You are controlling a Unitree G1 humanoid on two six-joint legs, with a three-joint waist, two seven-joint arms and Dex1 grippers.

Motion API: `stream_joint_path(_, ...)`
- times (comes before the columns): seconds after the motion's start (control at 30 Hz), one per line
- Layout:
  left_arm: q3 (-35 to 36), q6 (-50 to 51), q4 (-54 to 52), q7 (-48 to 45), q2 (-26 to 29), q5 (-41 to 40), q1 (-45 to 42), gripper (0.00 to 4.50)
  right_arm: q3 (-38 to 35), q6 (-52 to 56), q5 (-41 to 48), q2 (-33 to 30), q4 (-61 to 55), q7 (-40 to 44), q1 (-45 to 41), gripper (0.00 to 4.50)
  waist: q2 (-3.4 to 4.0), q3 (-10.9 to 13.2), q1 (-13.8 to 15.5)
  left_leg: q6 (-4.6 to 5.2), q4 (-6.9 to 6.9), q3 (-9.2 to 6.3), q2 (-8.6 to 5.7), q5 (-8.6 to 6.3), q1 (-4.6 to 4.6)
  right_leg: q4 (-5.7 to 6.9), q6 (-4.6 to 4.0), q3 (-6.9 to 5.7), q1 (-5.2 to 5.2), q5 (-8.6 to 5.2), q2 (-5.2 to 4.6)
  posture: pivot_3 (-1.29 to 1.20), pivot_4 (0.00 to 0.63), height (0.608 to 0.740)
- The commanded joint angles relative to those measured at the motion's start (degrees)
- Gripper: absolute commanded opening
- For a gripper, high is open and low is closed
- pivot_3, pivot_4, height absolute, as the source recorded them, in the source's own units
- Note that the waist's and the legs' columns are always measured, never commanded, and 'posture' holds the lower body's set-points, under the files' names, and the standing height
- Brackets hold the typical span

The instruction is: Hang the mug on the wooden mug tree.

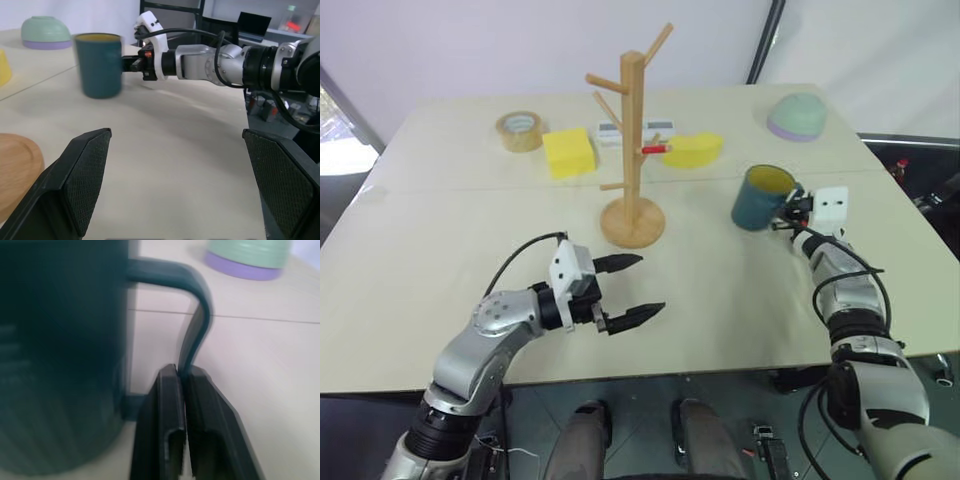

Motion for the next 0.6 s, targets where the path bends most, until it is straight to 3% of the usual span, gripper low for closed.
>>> stream_joint_path(0.03,2.21,-1.37,-0.36,-0.20,0.55,-0.47,-0.07,4.50,-0.67,-2.19,0.83,-0.46,-2.72,0.67,-0.59,0.05,0.00,0.00,0.01,0.00,0.00,0.00,0.00,0.00,0.00,0.01,0.00,0.00,0.00,0.00,0.00,0.00,0.150,0.740)
stream_joint_path(0.2,4.96,-2.57,1.31,0.35,1.56,0.56,0.37,4.50,4.97,-2.17,-3.57,-4.70,-19.52,6.60,4.67,0.05,0.08,0.05,0.13,0.00,0.00,0.00,0.00,0.00,0.00,0.01,0.01,0.00,-0.02,0.00,0.00,0.00,0.150,0.740)
stream_joint_path(0.37,10.84,-5.35,6.80,-0.80,4.91,1.24,0.94,4.50,11.78,12.77,4.06,-13.45,-54.90,22.99,10.14,0.05,0.21,0.13,-0.14,0.00,-0.04,-0.02,0.05,0.00,-0.01,0.12,0.04,0.00,-0.12,-0.02,0.02,0.00,0.150,0.740)
stream_joint_path(0.47,13.18,-7.32,10.63,-1.77,6.53,1.61,0.46,4.50,14.37,23.75,5.31,-16.94,-66.27,24.99,6.55,0.05,0.21,0.12,0.02,0.00,-0.01,-0.13,0.17,-0.01,0.01,0.20,0.11,-0.04,-0.14,-0.08,0.17,0.00,0.150,0.740)
stream_joint_path(0.6,15.48,-8.36,12.77,-2.43,7.08,0.62,-0.96,4.50,18.33,36.89,7.68,-18.47,-72.06,27.53,-1.86,0.05,0.19,0.13,0.41,-0.04,0.05,-0.20,0.29,-0.03,-0.03,0.05,0.06,-0.08,-0.12,-0.07,0.16,0.00,0.150,0.740)
